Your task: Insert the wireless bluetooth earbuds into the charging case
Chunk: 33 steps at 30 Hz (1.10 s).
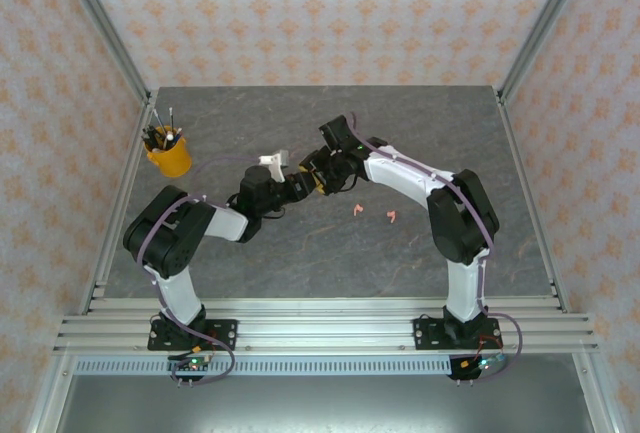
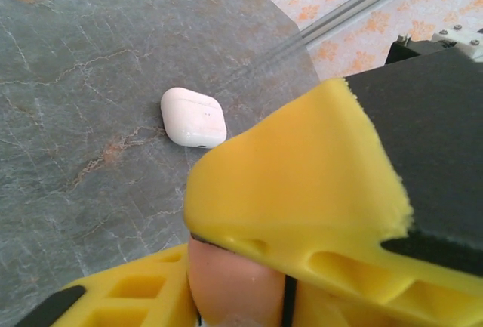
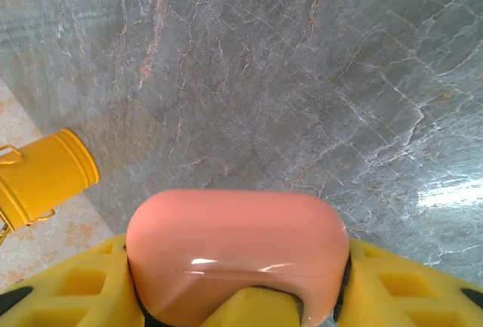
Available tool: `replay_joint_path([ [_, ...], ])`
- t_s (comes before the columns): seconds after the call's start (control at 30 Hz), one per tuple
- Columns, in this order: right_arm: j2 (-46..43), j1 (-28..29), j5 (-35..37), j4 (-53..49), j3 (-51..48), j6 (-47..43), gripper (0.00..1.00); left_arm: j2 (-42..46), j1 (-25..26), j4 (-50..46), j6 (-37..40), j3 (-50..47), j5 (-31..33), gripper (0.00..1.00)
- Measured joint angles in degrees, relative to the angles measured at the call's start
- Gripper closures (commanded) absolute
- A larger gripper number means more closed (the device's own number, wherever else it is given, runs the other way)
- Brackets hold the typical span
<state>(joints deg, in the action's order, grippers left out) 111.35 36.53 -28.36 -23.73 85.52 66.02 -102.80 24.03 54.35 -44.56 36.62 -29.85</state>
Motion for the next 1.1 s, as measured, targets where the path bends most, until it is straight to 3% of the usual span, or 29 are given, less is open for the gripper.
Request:
replay_joint_path([
  [0.13, 0.0, -0.4, -0.3, 0.6, 0.0, 0.1, 0.3, 0.0, 0.0, 0.4, -0.4, 0.1, -0.2, 0.75],
  [0.23, -0.2, -1.2, -1.0, 0.6, 0.0, 0.2, 0.26, 0.0, 0.0, 0.1, -0.4, 0.1, 0.1, 0.76],
  [0.5, -7.6, -8.7, -0.9, 0.6, -0.2, -2.4, 0.26, 5.0, -0.1, -8.7, 1.0, 0.1, -0.5, 0.89],
  [0.6, -14.3, -11.5, -0.3, 1.3, -3.5, -6.9, 0.26, 8.7, -0.1, -14.4, 2.8, 1.4, -2.5, 1.0],
  [0.73, -23.0, -13.8, -0.5, 3.8, -11.3, -16.0, 0.27, 12.2, -0.1, -22.2, 6.2, 5.4, -6.3, 1.0],
  [0.93, -28.6, -14.0, -4.5, 7.9, -22.6, -29.5, 0.29, 14.1, -0.2, -31.1, 10.2, 9.9, -13.2, 1.0],
  [1.1, -31.7, -13.9, -9.6, 13.7, -30.7, -33.7, 0.3, 14.1, -0.2, -36.0, 11.5, 10.9, -16.9, 1.0],
])
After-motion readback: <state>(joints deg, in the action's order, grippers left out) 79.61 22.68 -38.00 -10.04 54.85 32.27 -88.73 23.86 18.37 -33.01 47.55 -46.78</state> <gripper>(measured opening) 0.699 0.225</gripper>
